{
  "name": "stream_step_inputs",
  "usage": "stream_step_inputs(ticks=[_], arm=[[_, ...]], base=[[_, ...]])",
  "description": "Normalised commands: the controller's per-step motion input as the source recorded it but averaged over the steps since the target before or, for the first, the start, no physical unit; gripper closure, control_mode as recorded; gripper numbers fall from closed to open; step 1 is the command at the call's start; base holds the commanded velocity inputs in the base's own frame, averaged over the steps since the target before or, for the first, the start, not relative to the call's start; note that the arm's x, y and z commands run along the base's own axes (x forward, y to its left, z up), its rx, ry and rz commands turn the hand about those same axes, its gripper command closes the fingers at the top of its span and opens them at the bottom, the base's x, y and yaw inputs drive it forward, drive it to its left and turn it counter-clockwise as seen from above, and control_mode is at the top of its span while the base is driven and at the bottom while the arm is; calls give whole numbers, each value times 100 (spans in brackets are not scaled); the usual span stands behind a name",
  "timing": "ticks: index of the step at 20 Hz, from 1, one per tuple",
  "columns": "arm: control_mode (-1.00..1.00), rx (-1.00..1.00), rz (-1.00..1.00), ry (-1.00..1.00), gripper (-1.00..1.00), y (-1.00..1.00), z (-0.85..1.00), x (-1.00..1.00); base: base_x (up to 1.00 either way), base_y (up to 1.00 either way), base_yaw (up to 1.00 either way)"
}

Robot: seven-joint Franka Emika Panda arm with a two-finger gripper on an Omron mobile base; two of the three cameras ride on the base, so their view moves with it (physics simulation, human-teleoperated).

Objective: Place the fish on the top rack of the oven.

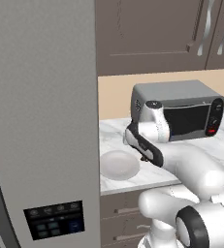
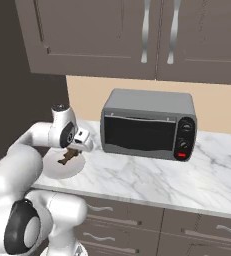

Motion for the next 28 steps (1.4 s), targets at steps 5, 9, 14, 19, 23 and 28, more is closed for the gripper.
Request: stream_step_inputs(ticks=[5, 9, 14, 19, 23, 28], arm=[[-100, -4, 0, 0, 100, -12, 100, -98], [-100, 0, 1, -18, 100, -36, 92, -97], [-100, -2, 6, -38, 100, -5, 35, -98], [-100, 0, 6, -10, 100, 0, 2, -75], [-100, 0, 4, 0, 100, 0, 0, -57], [-100, 0, 0, 12, 100, 2, -17, -43]], base=[[0, 0, 0], [0, 0, 0], [0, 0, 0], [0, 0, 0], [0, 0, 0], [0, 0, 0]])
